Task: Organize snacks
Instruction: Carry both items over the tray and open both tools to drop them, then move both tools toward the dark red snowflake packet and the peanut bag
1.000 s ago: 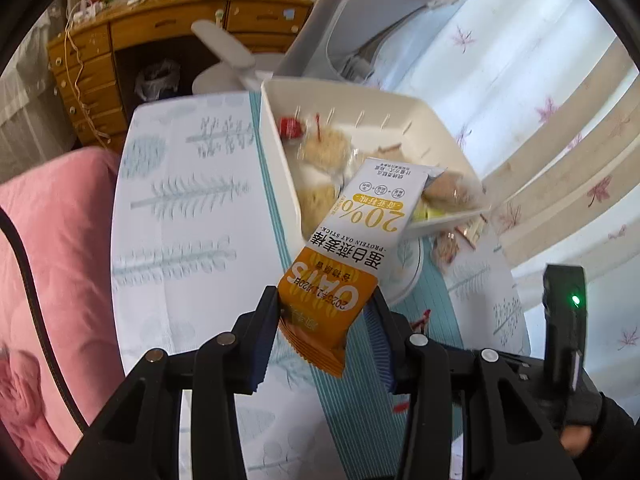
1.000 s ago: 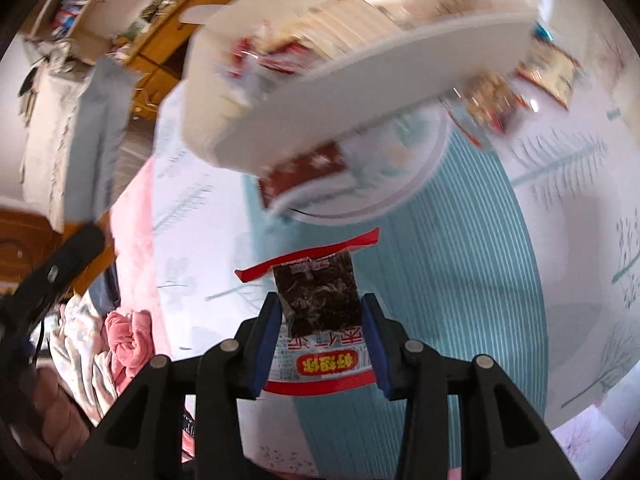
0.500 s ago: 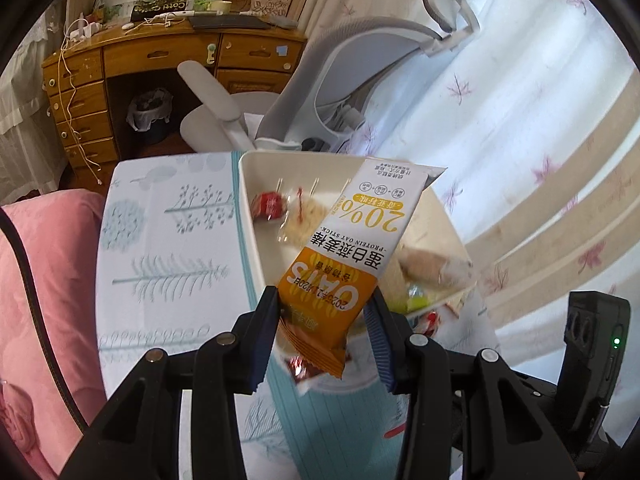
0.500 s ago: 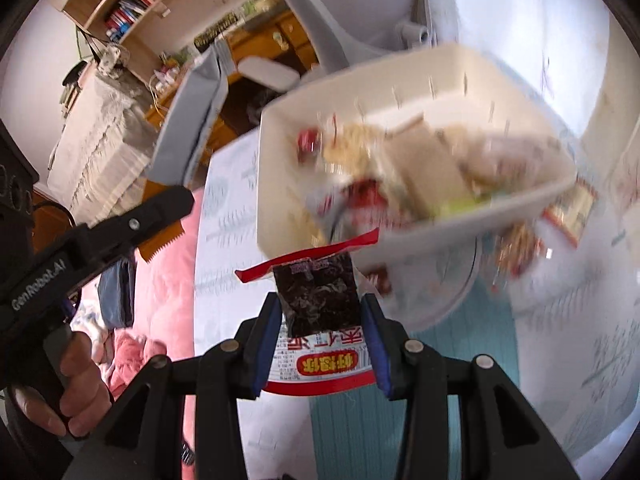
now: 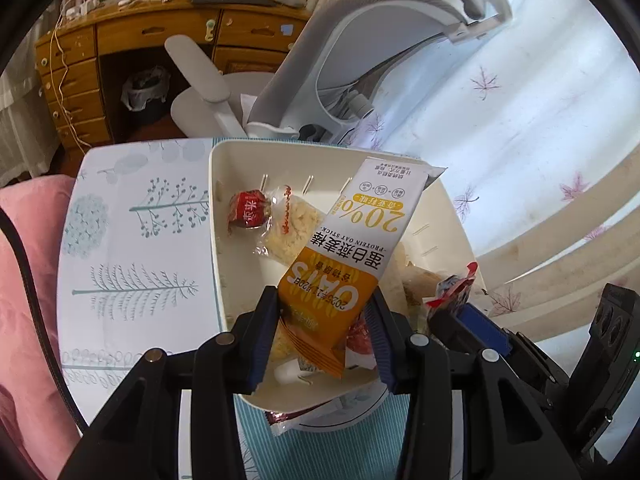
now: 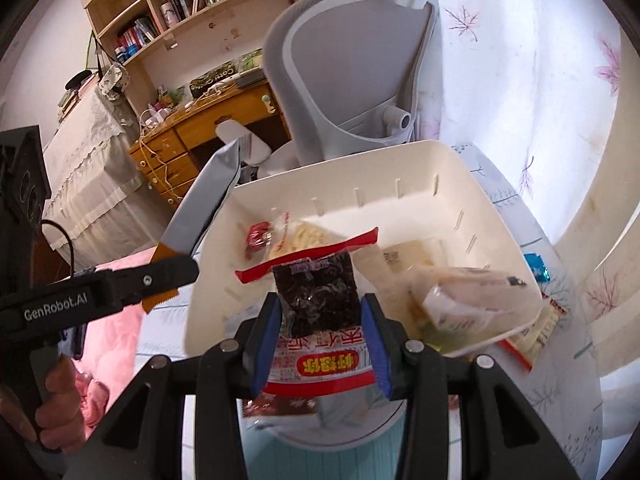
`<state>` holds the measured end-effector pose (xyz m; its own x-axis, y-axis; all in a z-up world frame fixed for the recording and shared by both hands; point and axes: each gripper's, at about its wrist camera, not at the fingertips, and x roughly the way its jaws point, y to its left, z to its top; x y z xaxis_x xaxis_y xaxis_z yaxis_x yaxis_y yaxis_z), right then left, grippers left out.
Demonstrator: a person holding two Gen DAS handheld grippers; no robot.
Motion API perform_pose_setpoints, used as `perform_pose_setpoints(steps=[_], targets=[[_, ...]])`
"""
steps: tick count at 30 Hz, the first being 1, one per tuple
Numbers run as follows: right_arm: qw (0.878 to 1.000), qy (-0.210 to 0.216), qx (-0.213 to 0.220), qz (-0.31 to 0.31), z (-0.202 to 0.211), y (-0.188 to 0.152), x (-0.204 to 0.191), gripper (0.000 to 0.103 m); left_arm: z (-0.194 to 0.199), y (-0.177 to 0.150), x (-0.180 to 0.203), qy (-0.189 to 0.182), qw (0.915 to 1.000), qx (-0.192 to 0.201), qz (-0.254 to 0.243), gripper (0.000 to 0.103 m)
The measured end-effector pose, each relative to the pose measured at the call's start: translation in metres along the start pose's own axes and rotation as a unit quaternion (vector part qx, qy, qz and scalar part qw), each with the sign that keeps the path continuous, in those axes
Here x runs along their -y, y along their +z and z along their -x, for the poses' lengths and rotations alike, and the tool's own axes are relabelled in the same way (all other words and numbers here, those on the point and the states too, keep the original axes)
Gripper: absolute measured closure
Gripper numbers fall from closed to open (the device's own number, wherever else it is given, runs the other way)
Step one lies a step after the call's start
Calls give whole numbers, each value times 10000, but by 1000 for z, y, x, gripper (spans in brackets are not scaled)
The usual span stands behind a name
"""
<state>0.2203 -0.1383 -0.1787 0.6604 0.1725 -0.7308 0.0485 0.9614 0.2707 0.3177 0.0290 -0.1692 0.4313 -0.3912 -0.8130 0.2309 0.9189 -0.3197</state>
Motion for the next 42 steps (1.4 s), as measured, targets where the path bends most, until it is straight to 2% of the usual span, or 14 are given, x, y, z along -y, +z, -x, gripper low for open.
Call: perform_pose_setpoints(steps=[3, 7, 11, 13, 18, 29, 38, 42], targets=[[9999, -112, -23, -25, -6, 0, 4, 59, -3, -1, 3, -56, 9999, 40, -110, 56], [9996, -213, -53, -159, -5, -1, 8, 52, 2, -4, 5, -2, 9999, 63, -117, 41], [9995, -232, 24, -231, 8, -5, 10, 40, 13, -9, 3, 19, 10000, 56, -43, 36], [9994, -252, 61, -248, 17, -8, 11, 39, 22, -14, 2, 45, 10000, 73, -3, 32], [9985, -363, 204, -362, 48, -24, 12, 34, 46, -31, 3, 54, 10000, 72, -31, 28], [9942, -741, 493, -595, 106, -73, 15, 31, 78, -86, 6, -95, 9999, -70, -91, 27], [9959, -793, 377, -224, 111, -104, 28, 31, 74, -122, 8, 140, 9992, -328, 205, 22], [9967, -741, 333, 29, 107, -107, 39, 31, 64, -133, 10, 356, 9974, -487, 401, 14]])
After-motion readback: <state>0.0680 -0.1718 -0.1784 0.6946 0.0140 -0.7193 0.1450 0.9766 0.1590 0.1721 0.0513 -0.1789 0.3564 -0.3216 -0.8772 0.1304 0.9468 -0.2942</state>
